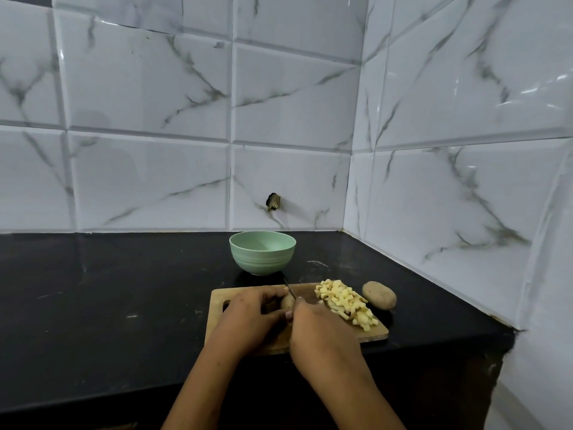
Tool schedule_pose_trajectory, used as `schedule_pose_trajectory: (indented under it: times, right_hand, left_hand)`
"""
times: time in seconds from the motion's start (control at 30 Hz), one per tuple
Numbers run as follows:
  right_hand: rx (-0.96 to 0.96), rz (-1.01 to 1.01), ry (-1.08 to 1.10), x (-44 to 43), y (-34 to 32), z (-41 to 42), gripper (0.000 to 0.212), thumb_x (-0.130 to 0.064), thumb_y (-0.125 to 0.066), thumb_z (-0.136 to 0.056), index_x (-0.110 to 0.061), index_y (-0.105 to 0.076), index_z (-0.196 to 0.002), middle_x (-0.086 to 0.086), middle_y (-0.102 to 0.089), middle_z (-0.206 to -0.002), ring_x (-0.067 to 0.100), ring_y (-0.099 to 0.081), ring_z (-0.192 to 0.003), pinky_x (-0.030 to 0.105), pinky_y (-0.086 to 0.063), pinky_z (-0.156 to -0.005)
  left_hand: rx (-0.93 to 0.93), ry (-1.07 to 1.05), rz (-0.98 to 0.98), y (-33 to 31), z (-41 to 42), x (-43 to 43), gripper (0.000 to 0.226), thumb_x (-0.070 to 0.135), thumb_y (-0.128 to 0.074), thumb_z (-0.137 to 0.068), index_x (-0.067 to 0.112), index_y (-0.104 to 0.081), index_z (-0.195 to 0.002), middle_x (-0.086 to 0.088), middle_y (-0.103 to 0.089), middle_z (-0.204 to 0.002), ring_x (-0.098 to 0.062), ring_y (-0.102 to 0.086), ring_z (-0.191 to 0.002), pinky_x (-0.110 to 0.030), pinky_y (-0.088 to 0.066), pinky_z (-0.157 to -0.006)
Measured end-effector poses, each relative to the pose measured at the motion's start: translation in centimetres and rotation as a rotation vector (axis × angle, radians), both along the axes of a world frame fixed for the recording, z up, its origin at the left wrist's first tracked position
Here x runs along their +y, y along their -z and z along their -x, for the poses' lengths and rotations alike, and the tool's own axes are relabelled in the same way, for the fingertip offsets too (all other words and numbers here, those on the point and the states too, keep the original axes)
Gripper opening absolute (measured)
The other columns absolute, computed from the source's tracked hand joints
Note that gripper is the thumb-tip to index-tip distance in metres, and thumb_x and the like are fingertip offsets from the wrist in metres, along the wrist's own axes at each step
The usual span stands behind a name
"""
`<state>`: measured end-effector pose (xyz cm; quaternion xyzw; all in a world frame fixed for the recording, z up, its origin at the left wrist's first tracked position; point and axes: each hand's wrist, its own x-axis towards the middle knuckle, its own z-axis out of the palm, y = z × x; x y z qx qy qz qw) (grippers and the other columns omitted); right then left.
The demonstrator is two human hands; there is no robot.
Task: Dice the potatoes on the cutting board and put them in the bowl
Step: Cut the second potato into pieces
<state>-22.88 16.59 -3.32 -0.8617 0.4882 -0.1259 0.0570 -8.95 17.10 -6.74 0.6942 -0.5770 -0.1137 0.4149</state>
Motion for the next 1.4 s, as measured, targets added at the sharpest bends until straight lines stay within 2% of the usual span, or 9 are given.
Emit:
schedule_pose_trajectory:
  times: [0.1,0.23,0.37,0.5,0.73,0.9,1.1,1.33,1.4]
  right_hand:
    - [0.036,-0.014,-0.027,0.5,-0.6,0.4,0.034,-0.013,-0.043,-0.099,-0.016,-0.045,-0.133,0.006,-0.055,-0.126,0.021,-0.056,-0.111,0.029,-0.040,-0.076]
    - [0.050,-0.020,-0.062,1.9,-0.3,2.1,0.034,-0.012,-0.044,-0.098,-0.016,-0.046,-0.131,0.005,-0.056,-0.125,0.020,-0.057,-0.109,0.029,-0.042,-0.078]
    - [-0.002,-0.049,-0.048,2.8,0.0,4.0,0.036,-0.013,-0.041,-0.096,-0.021,-0.047,-0.130,0.002,-0.058,-0.117,0.017,-0.058,-0.098,0.028,-0.044,-0.072]
    - [-0.084,-0.084,-0.017,1.9,-0.7,4.7,0.034,-0.017,-0.037,-0.098,-0.023,-0.055,-0.126,0.001,-0.058,-0.110,0.016,-0.058,-0.091,0.030,-0.049,-0.074]
    - [-0.212,0.013,-0.035,1.4,-0.8,4.1,0.035,-0.017,-0.034,-0.100,-0.025,-0.053,-0.129,-0.001,-0.059,-0.098,0.014,-0.060,-0.086,0.021,-0.040,-0.056]
    - [-0.197,0.042,-0.047,1.6,-0.8,3.2,0.038,-0.015,-0.033,-0.100,-0.024,-0.049,-0.134,0.002,-0.061,-0.118,0.017,-0.061,-0.099,0.028,-0.048,-0.076]
    - [-0.160,0.047,-0.026,1.6,-0.8,2.8,0.041,-0.017,-0.032,-0.101,-0.024,-0.042,-0.140,0.000,-0.059,-0.124,0.015,-0.061,-0.102,0.028,-0.050,-0.077]
    - [-0.001,0.099,-0.032,1.9,-0.1,1.2,0.047,-0.013,-0.036,-0.101,-0.019,-0.028,-0.147,0.003,-0.058,-0.123,0.017,-0.059,-0.107,0.025,-0.039,-0.070]
    - [0.020,0.045,-0.030,1.5,-0.1,0.6,0.043,-0.012,-0.039,-0.100,-0.017,-0.034,-0.142,0.004,-0.059,-0.122,0.019,-0.059,-0.107,0.027,-0.040,-0.072]
  left_hand:
    - [0.008,-0.024,-0.002,0.1,0.2,0.0,0.040,0.030,-0.073,-0.081,0.036,-0.061,-0.119,0.015,-0.061,-0.121,-0.002,-0.055,-0.112,-0.033,-0.045,-0.101]
    - [0.030,-0.026,-0.017,0.2,0.1,0.0,0.044,0.033,-0.075,-0.077,0.038,-0.061,-0.119,0.015,-0.061,-0.120,-0.001,-0.055,-0.111,-0.034,-0.045,-0.100]
    - [-0.006,-0.039,-0.037,0.0,0.1,0.2,0.046,0.037,-0.074,-0.078,0.038,-0.059,-0.122,0.016,-0.059,-0.122,-0.001,-0.054,-0.111,-0.032,-0.045,-0.100]
    - [-0.023,-0.035,-0.044,-0.1,0.2,0.5,0.046,0.039,-0.072,-0.079,0.037,-0.058,-0.123,0.015,-0.059,-0.123,-0.001,-0.053,-0.111,-0.032,-0.045,-0.100]
    - [-0.046,-0.003,-0.050,-0.2,0.1,0.4,0.037,0.038,-0.067,-0.084,0.041,-0.060,-0.121,0.020,-0.062,-0.117,0.001,-0.053,-0.108,-0.029,-0.045,-0.096]
    - [-0.076,0.026,-0.016,-0.1,0.1,0.4,0.021,0.034,-0.065,-0.087,0.047,-0.065,-0.103,0.025,-0.064,-0.102,0.005,-0.055,-0.100,-0.030,-0.048,-0.090]
    - [-0.071,0.052,-0.001,0.3,-0.2,0.1,0.016,0.033,-0.064,-0.087,0.045,-0.067,-0.096,0.024,-0.066,-0.096,0.004,-0.057,-0.095,-0.029,-0.049,-0.087]
    - [-0.060,0.006,-0.017,0.7,-0.7,-0.6,0.037,0.037,-0.065,-0.086,0.044,-0.060,-0.122,0.023,-0.061,-0.120,0.002,-0.054,-0.110,-0.031,-0.046,-0.098]
    - [-0.056,0.002,-0.011,0.7,-0.6,-0.5,0.038,0.035,-0.066,-0.086,0.042,-0.059,-0.123,0.022,-0.060,-0.122,0.001,-0.053,-0.114,-0.031,-0.044,-0.101]
